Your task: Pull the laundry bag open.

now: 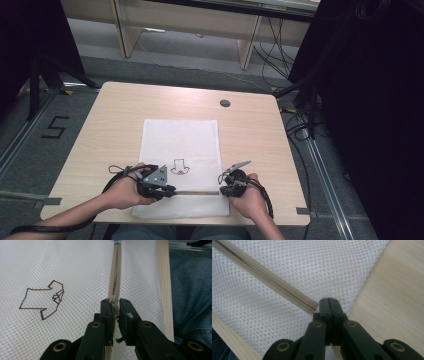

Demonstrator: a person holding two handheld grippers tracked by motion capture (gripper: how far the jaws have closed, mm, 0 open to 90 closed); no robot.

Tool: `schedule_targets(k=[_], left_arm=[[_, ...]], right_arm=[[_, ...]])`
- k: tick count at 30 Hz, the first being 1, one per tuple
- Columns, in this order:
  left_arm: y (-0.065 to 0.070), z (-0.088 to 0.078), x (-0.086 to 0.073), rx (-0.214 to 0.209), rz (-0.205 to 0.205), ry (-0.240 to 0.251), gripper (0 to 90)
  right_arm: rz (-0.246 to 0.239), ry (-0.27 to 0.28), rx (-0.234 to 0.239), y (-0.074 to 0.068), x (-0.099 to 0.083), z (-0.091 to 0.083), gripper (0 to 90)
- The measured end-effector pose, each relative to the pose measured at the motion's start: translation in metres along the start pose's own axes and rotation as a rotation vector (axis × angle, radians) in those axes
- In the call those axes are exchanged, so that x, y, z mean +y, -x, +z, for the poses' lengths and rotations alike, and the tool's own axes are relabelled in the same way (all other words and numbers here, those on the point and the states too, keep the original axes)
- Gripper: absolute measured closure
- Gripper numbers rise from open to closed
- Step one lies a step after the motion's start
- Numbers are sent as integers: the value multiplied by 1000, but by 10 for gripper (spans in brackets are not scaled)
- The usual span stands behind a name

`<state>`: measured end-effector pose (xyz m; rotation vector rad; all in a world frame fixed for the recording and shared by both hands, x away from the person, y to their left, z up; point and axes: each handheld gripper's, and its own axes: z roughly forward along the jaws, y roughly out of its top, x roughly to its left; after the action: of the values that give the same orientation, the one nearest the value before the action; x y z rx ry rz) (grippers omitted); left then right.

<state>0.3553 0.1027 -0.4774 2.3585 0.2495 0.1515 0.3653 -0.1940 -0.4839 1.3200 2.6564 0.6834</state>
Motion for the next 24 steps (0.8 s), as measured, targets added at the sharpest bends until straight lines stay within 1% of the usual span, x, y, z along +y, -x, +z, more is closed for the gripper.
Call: schedule_targets(k=[1,2,3,4,6,7,8,9,10,12,15,22,24], left_arm=[[-1,-1,0,-1,3,-2,814],[0,-1,-1,-8,-9,4,814],[-1,-1,0,-4,0,-7,814],[-1,-1,-1,-1,-1,1,814],[-1,-2,-2,2,-5,2,814],[-1,-2,-2,1,-16,3,814],[-2,-3,-2,1,-2,-4,814],[-1,-3,-3,-1,-16,9,814],[-2,-3,-3,0,-6,-1,814],[-1,-3,-3,2,-4,-3,814],[-1,-3,-3,2,-9,3,814],[-1,-3,-3,3,-3,4,815],[0,-3,-3,-1,-8,9,814]], right_arm=[[0,-1,0,0,0,0,900],[1,0,0,0,0,0,900],[1,0,0,0,0,0,900],[1,0,0,0,0,0,900],[1,-1,0,0,0,0,900],[2,0,0,0,0,0,900],[0,-1,-1,0,0,0,900],[2,0,1,0,0,0,900],[1,0,0,0,0,0,900],[1,0,0,0,0,0,900],[2,0,0,0,0,0,900],[1,0,0,0,0,0,900],[1,0,0,0,0,0,900]])
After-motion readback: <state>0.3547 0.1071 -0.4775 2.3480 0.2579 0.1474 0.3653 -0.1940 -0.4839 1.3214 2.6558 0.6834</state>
